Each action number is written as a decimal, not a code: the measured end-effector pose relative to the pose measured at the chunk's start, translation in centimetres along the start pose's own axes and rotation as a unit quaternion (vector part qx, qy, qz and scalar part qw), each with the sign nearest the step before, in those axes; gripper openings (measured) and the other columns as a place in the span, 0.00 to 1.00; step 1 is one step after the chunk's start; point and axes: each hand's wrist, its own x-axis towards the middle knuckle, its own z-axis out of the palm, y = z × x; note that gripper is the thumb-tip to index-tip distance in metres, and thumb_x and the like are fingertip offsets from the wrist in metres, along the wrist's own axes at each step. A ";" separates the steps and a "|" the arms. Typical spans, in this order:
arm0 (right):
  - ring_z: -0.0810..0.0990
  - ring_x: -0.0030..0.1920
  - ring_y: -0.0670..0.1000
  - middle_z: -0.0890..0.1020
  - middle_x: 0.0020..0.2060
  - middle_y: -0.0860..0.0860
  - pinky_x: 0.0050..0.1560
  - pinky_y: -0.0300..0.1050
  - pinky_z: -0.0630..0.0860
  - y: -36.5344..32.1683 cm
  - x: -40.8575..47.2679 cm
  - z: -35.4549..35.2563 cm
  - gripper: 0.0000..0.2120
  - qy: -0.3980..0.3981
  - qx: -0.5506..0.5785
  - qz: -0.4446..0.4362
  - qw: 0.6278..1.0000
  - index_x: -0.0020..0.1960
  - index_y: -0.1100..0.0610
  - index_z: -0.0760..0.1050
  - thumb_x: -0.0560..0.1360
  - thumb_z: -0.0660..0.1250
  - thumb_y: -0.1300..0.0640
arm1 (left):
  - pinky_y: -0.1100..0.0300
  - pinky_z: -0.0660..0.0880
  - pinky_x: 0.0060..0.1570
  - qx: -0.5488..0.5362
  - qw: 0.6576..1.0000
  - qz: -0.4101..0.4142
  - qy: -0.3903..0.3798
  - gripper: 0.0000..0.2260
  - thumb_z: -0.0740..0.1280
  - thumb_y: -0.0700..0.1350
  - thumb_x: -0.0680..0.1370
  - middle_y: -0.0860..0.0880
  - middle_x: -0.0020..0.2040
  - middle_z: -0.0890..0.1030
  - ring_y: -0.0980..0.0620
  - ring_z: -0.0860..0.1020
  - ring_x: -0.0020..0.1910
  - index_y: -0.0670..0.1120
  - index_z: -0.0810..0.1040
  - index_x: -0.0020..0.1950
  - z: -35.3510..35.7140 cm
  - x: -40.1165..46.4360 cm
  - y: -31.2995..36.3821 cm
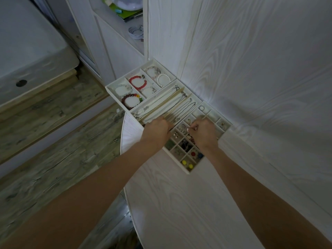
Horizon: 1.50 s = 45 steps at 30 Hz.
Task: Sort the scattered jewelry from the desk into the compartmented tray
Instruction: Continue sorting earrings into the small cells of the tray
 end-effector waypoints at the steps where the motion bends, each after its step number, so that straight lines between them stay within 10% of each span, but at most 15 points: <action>1: 0.78 0.39 0.47 0.82 0.41 0.53 0.45 0.37 0.74 0.0 0.0 -0.1 0.03 -0.004 -0.009 -0.001 1.000 0.45 0.61 0.82 0.73 0.70 0.63 | 0.52 0.74 0.53 -0.001 1.000 -0.002 0.001 0.11 0.63 0.40 0.77 0.43 0.55 0.74 0.47 0.76 0.49 0.45 0.80 0.57 0.0 0.0 0.1; 23: 0.76 0.36 0.52 0.76 0.38 0.54 0.40 0.41 0.77 -2.5 0.3 -0.3 0.05 -0.043 -0.153 0.047 0.986 0.49 0.64 0.76 0.77 0.62 0.68 | 0.51 0.68 0.55 0.020 1.000 -0.013 -0.003 0.06 0.64 0.43 0.78 0.49 0.43 0.68 0.50 0.72 0.44 0.44 0.80 0.48 -0.2 0.2 0.9; 28: 0.78 0.34 0.54 0.75 0.32 0.54 0.42 0.48 0.80 -2.0 1.4 -1.7 0.13 -0.023 -0.133 0.054 0.989 0.35 0.60 0.74 0.74 0.61 0.72 | 0.49 0.72 0.53 0.009 1.000 -0.014 -0.015 0.05 0.64 0.42 0.78 0.49 0.42 0.68 0.51 0.71 0.42 0.42 0.79 0.47 -0.5 0.3 1.0; 45: 0.74 0.35 0.50 0.73 0.37 0.53 0.39 0.38 0.75 -3.0 0.2 0.6 0.07 -0.056 -0.185 0.002 0.981 0.53 0.63 0.76 0.76 0.62 0.67 | 0.50 0.65 0.59 0.029 0.999 -0.024 -0.005 0.08 0.64 0.43 0.78 0.45 0.54 0.75 0.47 0.76 0.54 0.45 0.80 0.55 0.0 0.5 1.0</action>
